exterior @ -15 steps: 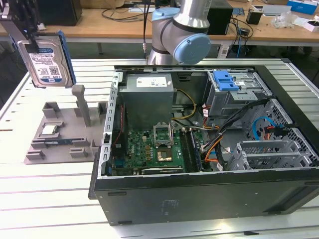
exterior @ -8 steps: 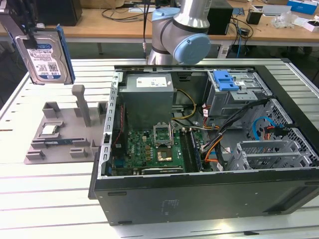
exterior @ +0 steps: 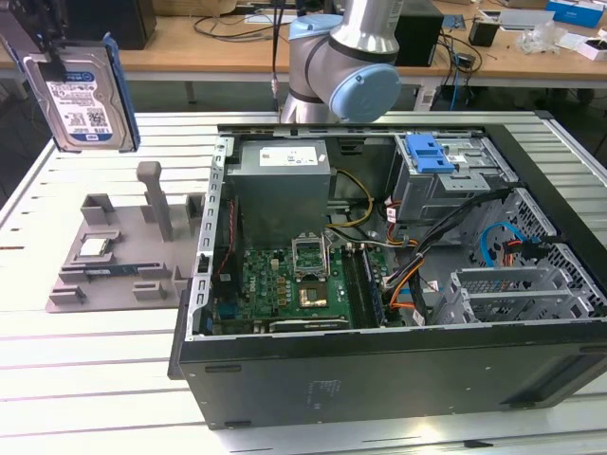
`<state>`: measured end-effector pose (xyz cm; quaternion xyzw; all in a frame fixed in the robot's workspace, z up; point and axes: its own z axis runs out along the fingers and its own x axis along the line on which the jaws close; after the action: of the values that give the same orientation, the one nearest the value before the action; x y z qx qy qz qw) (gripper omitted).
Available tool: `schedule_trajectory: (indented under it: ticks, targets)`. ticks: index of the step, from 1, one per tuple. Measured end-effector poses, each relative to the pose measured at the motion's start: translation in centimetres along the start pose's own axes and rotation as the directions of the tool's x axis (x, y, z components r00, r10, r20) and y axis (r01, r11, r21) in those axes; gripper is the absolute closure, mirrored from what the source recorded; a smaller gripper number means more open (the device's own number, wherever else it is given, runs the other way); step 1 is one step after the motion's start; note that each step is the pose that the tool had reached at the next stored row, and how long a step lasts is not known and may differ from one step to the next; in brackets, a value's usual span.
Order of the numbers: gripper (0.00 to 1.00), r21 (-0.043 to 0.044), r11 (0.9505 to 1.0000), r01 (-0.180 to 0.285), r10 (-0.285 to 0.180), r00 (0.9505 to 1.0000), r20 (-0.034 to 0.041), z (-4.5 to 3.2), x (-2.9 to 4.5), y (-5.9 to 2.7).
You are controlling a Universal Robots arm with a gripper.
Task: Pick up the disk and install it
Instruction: 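Pick up the disk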
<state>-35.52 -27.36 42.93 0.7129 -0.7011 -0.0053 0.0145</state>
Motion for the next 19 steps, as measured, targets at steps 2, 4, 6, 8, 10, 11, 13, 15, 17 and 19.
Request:
schedule_trajectory:
  ticks: [2, 4, 6, 8, 10, 11, 13, 15, 17, 19]
  targets:
    - [0.63, -0.0001, 1.0000, 0.000, 0.000, 1.0000, 0.0000, -0.42, -0.02, 0.01]
    - [0.63, -0.0001, 1.0000, 0.000, 0.000, 1.0000, 0.0000, -0.80, -0.04, 0.02]
    - [0.63, 0.0000, 1.0000, 0.000, 0.000, 1.0000, 0.0000, -1.13, -0.05, 0.03]
    - [0.63, 0.0000, 1.0000, 0.000, 0.000, 1.0000, 0.0000, -1.53, -0.06, 0.04]
    - [0.63, -0.0001, 1.0000, 0.000, 0.000, 1.0000, 0.0000, -1.84, -0.08, 0.05]
    - [0.63, -0.0001, 1.0000, 0.000, 0.000, 1.0000, -0.0001, -2.00, -0.08, 0.06]
    - [0.63, 0.0000, 1.0000, 0.000, 0.000, 1.0000, 0.0000, -2.57, -0.10, 0.07]
    - [0.63, 0.0000, 1.0000, 0.000, 0.000, 1.0000, 0.0000, -2.96, -0.11, 0.08]
    - [0.63, 0.0000, 1.0000, 0.000, 0.000, 1.0000, 0.0000, -3.33, -0.12, 0.09]
    - [0.63, 0.0000, 1.0000, 0.000, 0.000, 1.0000, 0.0000, -3.64, -0.12, 0.10]
